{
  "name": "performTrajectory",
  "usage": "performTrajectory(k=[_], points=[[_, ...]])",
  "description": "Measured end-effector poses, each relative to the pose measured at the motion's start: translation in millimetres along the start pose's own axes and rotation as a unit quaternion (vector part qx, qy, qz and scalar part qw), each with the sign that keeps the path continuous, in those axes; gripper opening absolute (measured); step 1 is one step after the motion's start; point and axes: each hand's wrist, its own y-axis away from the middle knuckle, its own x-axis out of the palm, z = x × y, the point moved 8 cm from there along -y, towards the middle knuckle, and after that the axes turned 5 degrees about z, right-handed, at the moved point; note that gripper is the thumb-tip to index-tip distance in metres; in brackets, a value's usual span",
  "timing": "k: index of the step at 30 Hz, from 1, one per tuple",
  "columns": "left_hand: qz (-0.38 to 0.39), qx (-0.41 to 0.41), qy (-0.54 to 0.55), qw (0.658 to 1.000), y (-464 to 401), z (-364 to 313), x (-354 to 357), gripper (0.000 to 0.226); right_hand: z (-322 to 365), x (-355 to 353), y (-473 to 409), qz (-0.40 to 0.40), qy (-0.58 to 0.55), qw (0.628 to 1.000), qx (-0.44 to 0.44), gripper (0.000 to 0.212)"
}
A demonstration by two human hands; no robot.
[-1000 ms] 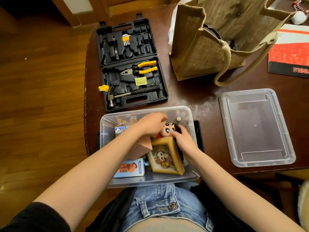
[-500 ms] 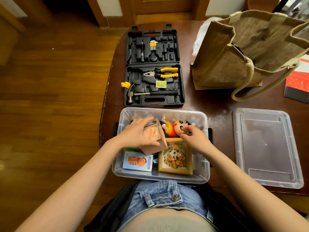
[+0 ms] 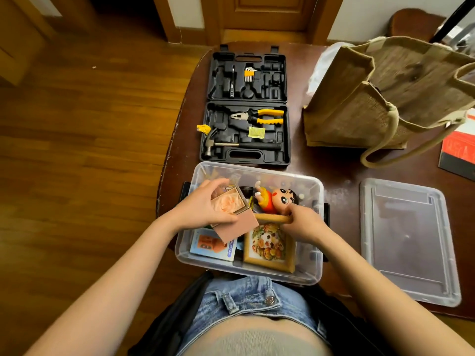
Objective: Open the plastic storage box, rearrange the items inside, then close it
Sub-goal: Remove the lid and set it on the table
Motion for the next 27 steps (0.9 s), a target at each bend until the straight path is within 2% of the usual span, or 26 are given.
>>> performTrajectory(k=[4,8,16,21,27], points=[[-0.022,-0.017,-0.013,1.0,10,9,-8,0.093,6,0,2,0.035,-0.025,0.999,-0.026,0.014],[-0.042,0.005,-0.009,0.999,16,6,-8,0.092,8,2,6,0.065,-0.126,0.989,-0.037,0.02],[-0.074,0.037,-0.059,0.995,16,1,-18,0.095,-9,-21,27,-0.025,-0.261,0.964,-0.052,0.021],[-0.129,0.037,-0.026,0.991,13,-1,-29,0.091,0,-23,29,0.011,-0.178,0.981,-0.073,0.026],[-0.145,0.031,-0.005,0.989,12,-1,-35,0.088,30,-6,38,0.154,-0.094,0.97,-0.165,0.025]])
